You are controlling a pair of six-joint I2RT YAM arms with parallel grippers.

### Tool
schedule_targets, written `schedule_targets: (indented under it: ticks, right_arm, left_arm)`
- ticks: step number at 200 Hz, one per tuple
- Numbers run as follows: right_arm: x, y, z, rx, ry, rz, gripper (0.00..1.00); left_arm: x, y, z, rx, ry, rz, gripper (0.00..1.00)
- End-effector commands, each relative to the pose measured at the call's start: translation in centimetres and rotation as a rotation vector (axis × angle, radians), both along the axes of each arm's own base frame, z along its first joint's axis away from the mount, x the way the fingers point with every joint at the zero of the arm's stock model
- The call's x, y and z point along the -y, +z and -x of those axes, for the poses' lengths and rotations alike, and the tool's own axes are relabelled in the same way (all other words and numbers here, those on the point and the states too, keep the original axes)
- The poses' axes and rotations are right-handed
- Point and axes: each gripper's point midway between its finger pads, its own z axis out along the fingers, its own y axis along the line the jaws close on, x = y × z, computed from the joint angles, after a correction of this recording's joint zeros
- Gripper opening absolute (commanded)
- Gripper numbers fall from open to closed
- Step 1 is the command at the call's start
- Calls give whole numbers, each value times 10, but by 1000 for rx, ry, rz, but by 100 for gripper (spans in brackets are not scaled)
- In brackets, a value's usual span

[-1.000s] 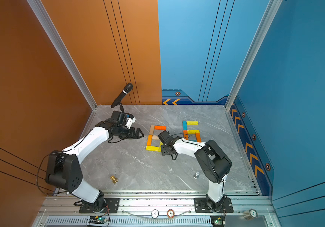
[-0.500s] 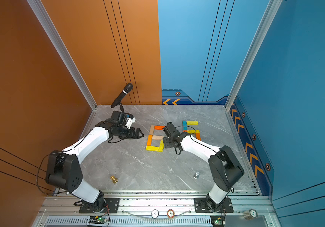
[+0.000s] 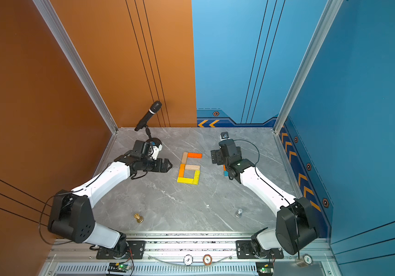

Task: Assemble the number 6 with building blocks
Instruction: Adjust the building block at the center of the board, then reset both arms

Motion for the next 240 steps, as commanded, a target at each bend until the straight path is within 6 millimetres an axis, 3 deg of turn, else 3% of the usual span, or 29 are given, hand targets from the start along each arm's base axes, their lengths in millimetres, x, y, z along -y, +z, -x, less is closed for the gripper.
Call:
schedule_targets:
  ticks: [1,27,53,77,99,135,163,212,240]
  right_arm:
    - [37,22,1,116,-69,24,99]
    - [77,19,11,151,-159,14,99]
    - [107,1,22,215,-216,-18,99]
    - [127,-25,30,227,-254,-11,99]
    - [140,-47,34,219,-286,-15,99]
    - [147,-82,30,181,-300,-5,99]
    - [149,-91,24,183,-300,9,99]
    - [147,-103,17,201,-290,-39,99]
    - [134,-109,16,224,-250,17,99]
  left_arm:
    - [-21,31,-19,241,83,-34,98]
    - [-58,40,-21,435,208,-97,97]
    - [-102,43,-20,561,339,-189,98]
    - [-142,33,-19,580,451,-235,98]
    - [-163,15,-21,576,493,-261,98]
    - [-170,-23,-28,529,458,-301,98]
    - [-170,-39,-32,528,452,-263,98]
    - [-165,-57,-30,561,415,-226,98]
    - [-172,-54,-29,586,461,-235,98]
